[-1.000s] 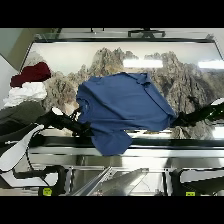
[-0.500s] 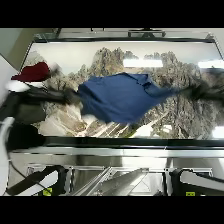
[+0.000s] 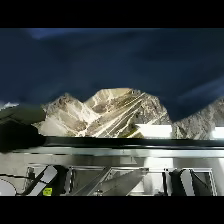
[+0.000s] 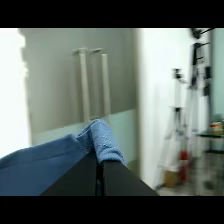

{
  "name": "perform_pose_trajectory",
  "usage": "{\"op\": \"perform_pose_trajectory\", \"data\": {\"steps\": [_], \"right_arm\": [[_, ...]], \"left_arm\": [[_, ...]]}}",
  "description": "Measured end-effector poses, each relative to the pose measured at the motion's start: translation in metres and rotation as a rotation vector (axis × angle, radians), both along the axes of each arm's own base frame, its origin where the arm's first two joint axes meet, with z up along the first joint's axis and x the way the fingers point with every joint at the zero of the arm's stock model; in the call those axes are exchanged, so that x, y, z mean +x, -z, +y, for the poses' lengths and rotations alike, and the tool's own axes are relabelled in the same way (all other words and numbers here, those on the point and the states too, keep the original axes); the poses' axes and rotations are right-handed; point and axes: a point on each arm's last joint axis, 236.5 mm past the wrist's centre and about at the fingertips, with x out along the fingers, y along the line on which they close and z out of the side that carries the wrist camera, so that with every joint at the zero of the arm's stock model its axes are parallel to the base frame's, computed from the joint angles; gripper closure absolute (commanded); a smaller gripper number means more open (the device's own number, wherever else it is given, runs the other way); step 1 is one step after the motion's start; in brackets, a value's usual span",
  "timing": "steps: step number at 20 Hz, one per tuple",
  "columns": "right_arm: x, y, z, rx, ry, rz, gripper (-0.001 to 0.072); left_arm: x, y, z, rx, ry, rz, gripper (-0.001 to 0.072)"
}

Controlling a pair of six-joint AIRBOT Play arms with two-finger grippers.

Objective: Fold the shirts.

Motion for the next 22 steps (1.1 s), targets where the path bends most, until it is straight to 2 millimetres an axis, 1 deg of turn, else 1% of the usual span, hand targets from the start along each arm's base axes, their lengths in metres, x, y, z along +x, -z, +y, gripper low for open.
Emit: {"op": "perform_pose_trajectory", "data": {"steps": [1, 2, 3, 4, 5, 6, 7, 8, 10, 11, 12, 13, 14, 15, 16, 17, 19, 21, 22], "right_arm": [[0.005, 0.004, -0.002, -0.019, 0.050, 0.022, 0.0694], [0.015, 0.012, -0.006, -0.030, 0.079, 0.059, 0.0695], [0.028, 0.024, -0.008, -0.041, 0.085, 0.105, 0.0695], [0.048, 0.042, -0.012, -0.051, 0.084, 0.171, 0.0695], [0.071, 0.066, -0.014, -0.060, 0.077, 0.251, 0.0695], [0.098, 0.098, -0.017, -0.075, 0.074, 0.348, 0.0695], [0.125, 0.133, -0.020, -0.091, 0.078, 0.448, 0.0695], [0.151, 0.171, -0.022, -0.109, 0.084, 0.550, 0.0695], [0.201, 0.259, -0.029, -0.136, 0.096, 0.765, 0.0694], [0.220, 0.302, -0.033, -0.144, 0.098, 0.865, 0.0695], [0.238, 0.347, -0.037, -0.149, 0.099, 0.959, 0.0695], [0.253, 0.386, -0.039, -0.144, 0.097, 1.035, 0.0694], [0.266, 0.425, -0.042, -0.134, 0.095, 1.105, 0.0694], [0.278, 0.457, -0.043, -0.113, 0.092, 1.157, 0.0695], [0.290, 0.484, -0.043, -0.084, 0.084, 1.185, 0.0694], [0.302, 0.503, -0.043, -0.051, 0.075, 1.198, 0.0695], [0.325, 0.529, -0.045, 0.001, 0.067, 1.208, 0.0695], [0.340, 0.543, -0.048, 0.020, 0.066, 1.218, 0.0696], [0.344, 0.549, -0.051, 0.009, 0.076, 1.229, 0.0696]], "left_arm": [[0.006, 0.002, 0.002, 0.017, -0.027, 0.014, 0.0685], [0.016, 0.008, 0.002, 0.037, -0.044, 0.045, 0.0685], [0.031, 0.019, 0.003, 0.054, -0.052, 0.091, 0.0686], [0.053, 0.036, 0.003, 0.073, -0.055, 0.161, 0.0686], [0.080, 0.059, 0.003, 0.097, -0.061, 0.245, 0.0686], [0.108, 0.085, 0.002, 0.120, -0.071, 0.333, 0.0686], [0.138, 0.119, 0.000, 0.154, -0.080, 0.432, 0.0686], [0.165, 0.152, -0.002, 0.183, -0.088, 0.519, 0.0686], [0.220, 0.234, -0.004, 0.256, -0.121, 0.706, 0.0687], [0.245, 0.278, -0.005, 0.296, -0.139, 0.791, 0.0687], [0.266, 0.316, -0.005, 0.328, -0.156, 0.853, 0.0687], [0.286, 0.355, -0.004, 0.357, -0.172, 0.910, 0.0687], [0.304, 0.389, -0.003, 0.380, -0.187, 0.953, 0.0688], [0.322, 0.421, 0.000, 0.399, -0.204, 0.990, 0.0688], [0.336, 0.445, 0.001, 0.413, -0.212, 1.016, 0.0689], [0.351, 0.467, 0.001, 0.427, -0.219, 1.032, 0.0690], [0.374, 0.498, 0.000, 0.461, -0.235, 1.050, 0.0691], [0.390, 0.521, 0.002, 0.515, -0.278, 1.066, 0.0691], [0.395, 0.530, 0.002, 0.547, -0.301, 1.072, 0.0690]]}}
